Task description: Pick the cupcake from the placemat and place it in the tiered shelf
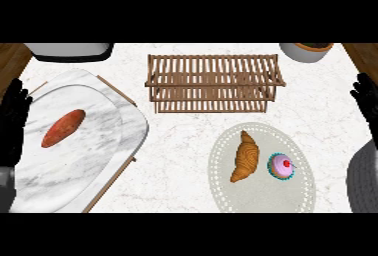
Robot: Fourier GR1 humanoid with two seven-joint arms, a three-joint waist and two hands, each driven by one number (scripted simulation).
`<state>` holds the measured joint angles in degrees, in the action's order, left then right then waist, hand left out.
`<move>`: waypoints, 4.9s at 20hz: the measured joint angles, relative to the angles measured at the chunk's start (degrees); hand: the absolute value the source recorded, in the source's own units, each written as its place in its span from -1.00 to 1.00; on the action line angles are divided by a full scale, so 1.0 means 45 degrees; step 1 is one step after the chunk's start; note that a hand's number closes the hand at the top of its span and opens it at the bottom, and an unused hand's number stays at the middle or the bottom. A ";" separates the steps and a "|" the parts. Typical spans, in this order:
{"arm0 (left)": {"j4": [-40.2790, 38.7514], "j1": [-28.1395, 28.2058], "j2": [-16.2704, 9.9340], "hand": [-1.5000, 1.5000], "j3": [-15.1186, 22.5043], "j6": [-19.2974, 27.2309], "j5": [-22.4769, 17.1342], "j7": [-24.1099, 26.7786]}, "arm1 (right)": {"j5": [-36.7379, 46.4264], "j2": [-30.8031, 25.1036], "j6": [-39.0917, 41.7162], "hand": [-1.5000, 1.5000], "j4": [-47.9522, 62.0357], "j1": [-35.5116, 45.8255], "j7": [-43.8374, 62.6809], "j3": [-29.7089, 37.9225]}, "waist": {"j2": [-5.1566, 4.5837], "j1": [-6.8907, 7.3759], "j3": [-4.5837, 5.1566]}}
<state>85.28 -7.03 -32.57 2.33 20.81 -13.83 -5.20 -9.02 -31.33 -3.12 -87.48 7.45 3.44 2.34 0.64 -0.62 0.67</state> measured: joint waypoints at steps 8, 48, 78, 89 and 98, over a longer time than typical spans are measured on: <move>-0.0521 0.0739 0.1395 0.00 0.0931 -0.1193 -0.1019 -0.0798 | -0.0080 -0.1922 0.2272 1.00 0.1382 0.0206 -0.2440 0.1251 | -0.0225 0.0040 -0.0178; -0.1307 0.0806 0.2687 0.00 0.0973 -0.2837 -0.1194 -0.1295 | 0.1639 -0.2713 0.5797 -1.00 -0.3639 0.0387 0.5420 -0.2350 | -0.0018 0.0111 -0.0252; -0.1424 0.0682 0.3448 0.00 0.0248 -0.3206 -0.0327 -0.1443 | 0.7984 0.0296 0.4405 -1.00 -0.2679 -0.0494 0.6291 -0.4528 | -0.0031 0.0141 -0.0276; -0.1411 0.0606 0.3536 0.00 -0.0127 -0.3576 -0.0242 -0.1769 | 0.9205 0.1171 0.3463 -1.00 -0.0691 -0.0195 0.4345 -0.4133 | -0.0046 0.0161 -0.0265; -0.1087 0.0757 0.3639 0.00 -0.0173 -0.3719 -0.0078 -0.1995 | 1.0260 0.1347 0.4095 1.00 0.0909 0.0304 0.2846 -0.5155 | -0.0072 0.0281 -0.0241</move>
<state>80.39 -3.62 -16.19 1.56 4.08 -14.18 -14.18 37.15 -25.27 15.30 -83.38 8.82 16.25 -20.86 0.32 0.64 -0.41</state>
